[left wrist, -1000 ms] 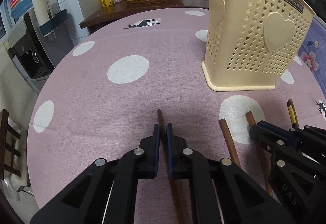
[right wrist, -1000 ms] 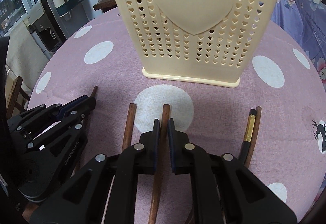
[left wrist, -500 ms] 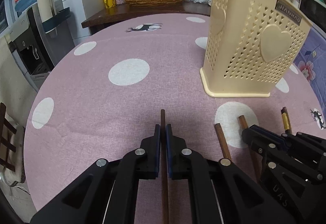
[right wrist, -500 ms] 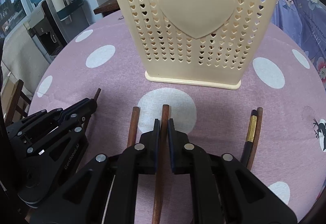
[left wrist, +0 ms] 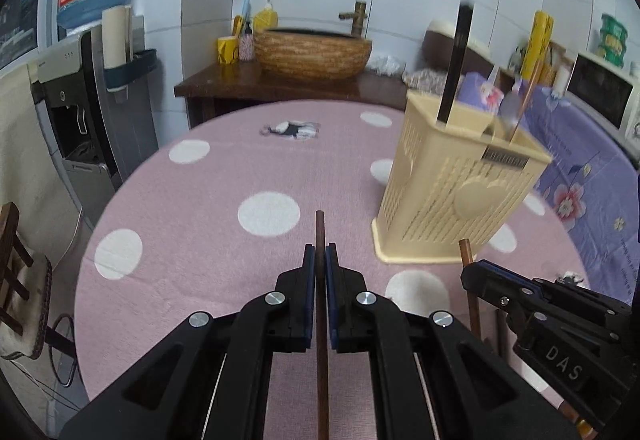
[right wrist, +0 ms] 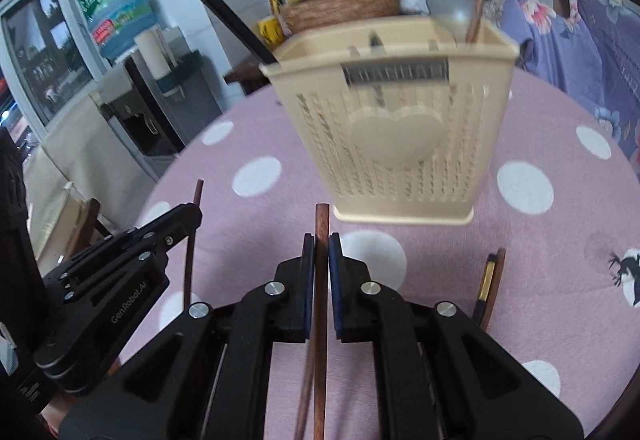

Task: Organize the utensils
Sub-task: 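Lift both wooden chopsticks and carry them up over the cream holder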

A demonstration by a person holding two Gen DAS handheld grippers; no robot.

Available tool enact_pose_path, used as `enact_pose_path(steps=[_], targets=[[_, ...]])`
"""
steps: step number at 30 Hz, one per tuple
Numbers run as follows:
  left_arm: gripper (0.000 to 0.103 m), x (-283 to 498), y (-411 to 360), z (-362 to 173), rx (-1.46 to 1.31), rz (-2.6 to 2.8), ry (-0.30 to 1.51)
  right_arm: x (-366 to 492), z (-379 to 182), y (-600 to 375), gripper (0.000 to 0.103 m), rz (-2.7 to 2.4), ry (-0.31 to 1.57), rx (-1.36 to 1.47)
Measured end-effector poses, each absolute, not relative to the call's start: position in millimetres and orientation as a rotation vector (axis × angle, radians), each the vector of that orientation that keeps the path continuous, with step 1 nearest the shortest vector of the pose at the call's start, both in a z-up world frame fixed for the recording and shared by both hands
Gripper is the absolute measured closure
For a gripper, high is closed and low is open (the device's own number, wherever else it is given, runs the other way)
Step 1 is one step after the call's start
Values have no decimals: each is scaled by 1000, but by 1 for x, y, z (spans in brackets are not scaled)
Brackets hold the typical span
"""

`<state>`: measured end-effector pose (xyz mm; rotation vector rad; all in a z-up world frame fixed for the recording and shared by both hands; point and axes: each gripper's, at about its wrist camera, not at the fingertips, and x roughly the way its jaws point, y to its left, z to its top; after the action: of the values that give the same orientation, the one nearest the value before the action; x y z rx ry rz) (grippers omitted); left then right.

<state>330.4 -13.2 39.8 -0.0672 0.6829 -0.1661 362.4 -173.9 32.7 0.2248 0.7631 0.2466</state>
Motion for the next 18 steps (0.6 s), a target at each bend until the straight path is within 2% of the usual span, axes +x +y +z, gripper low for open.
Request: enact_pose_path(steps=[9,18], targets=[[97,311,1,98,-130,-190,529,330,109,-178,95,303,598,185],[97,303,0,116,-136,-192,468,314,134,-193,95,277,532,167]])
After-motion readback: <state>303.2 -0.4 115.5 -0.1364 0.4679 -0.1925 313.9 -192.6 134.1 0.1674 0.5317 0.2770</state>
